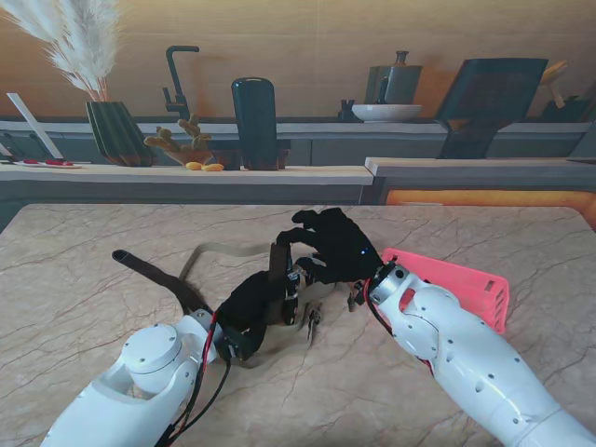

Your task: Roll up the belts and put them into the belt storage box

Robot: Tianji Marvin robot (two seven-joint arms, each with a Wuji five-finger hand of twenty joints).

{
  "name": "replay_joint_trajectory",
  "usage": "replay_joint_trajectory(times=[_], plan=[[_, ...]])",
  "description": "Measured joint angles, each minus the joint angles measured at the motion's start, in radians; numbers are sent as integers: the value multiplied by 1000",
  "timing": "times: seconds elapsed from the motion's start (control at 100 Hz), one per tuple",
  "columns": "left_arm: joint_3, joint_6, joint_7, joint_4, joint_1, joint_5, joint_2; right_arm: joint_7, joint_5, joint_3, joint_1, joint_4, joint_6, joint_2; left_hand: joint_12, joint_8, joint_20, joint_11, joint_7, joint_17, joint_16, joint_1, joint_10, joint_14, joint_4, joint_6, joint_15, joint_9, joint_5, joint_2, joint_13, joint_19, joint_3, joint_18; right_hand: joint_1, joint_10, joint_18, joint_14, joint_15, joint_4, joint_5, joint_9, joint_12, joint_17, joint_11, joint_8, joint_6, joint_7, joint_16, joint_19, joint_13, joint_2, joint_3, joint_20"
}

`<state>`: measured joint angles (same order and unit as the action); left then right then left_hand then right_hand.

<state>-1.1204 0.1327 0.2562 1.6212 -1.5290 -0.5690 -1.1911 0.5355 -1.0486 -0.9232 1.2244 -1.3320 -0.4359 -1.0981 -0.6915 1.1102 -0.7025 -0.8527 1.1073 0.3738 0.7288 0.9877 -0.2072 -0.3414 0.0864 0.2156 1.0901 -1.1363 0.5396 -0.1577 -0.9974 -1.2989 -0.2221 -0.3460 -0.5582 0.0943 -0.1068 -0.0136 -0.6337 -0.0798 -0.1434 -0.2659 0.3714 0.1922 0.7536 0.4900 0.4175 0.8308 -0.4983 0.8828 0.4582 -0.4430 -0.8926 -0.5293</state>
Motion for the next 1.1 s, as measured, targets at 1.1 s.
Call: replay_joint_trajectory(times=[1.1], plan=[[12, -144, -117, 5, -14, 206, 1, 95, -50, 30, -19, 3, 27, -10, 155, -535, 93, 403, -641, -215, -58, -241, -33, -25, -54, -19, -397, 376, -119, -29, 328, 308, 117, 22, -95, -203, 2, 53, -98, -141, -447, -690, -25, 102, -77, -356, 41, 192, -4, 102, 191, -80, 99, 51]])
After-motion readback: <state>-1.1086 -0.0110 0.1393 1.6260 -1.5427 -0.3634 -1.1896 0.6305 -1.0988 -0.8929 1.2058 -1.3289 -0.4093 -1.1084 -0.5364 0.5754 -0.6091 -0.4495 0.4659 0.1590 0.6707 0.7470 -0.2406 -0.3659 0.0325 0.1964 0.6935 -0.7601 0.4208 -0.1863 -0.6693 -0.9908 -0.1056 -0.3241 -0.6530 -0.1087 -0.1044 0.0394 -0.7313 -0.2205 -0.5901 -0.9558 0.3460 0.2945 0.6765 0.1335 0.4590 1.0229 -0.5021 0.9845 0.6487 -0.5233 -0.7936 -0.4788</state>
